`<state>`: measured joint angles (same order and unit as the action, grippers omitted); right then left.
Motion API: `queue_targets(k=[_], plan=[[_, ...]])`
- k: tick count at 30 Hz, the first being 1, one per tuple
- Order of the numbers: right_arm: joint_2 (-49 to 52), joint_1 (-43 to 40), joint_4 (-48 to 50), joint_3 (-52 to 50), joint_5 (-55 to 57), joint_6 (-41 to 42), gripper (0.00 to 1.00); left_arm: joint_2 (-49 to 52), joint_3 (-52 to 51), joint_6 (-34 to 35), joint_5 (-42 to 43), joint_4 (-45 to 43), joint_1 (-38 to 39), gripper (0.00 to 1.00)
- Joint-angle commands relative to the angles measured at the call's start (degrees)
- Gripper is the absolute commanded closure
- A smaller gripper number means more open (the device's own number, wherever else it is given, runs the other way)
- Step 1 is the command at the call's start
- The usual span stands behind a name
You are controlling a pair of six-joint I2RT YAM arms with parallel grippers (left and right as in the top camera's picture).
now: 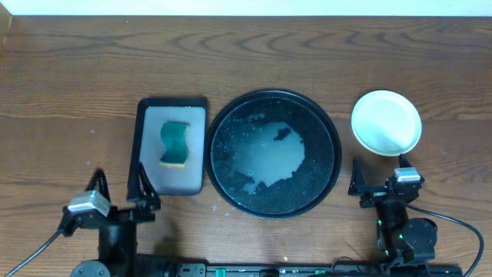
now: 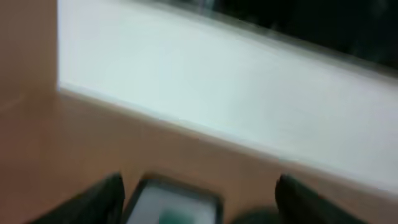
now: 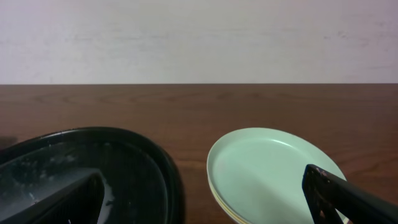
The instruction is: Clean dirty plates on tray and stack at the side
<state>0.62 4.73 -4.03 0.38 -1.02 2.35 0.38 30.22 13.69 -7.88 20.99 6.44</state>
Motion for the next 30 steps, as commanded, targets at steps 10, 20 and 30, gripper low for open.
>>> queue_targets(k=[10,20,30], plan=[[-0.33,-0.15,-0.24,-0.07,0.52,0.17,0.01,-0.26,-19.37,14.29,-0.13,-30.97,-1.95,0.23],[-0.33,-0.15,-0.24,-0.07,0.52,0.17,0.01,-0.28,-25.59,15.13,-0.15,-30.97,-2.91,0.22],[-0.33,-0.15,-0.24,-0.07,0.52,0.17,0.01,-0.28,-30.01,14.86,-0.33,-28.06,-2.91,0.22]])
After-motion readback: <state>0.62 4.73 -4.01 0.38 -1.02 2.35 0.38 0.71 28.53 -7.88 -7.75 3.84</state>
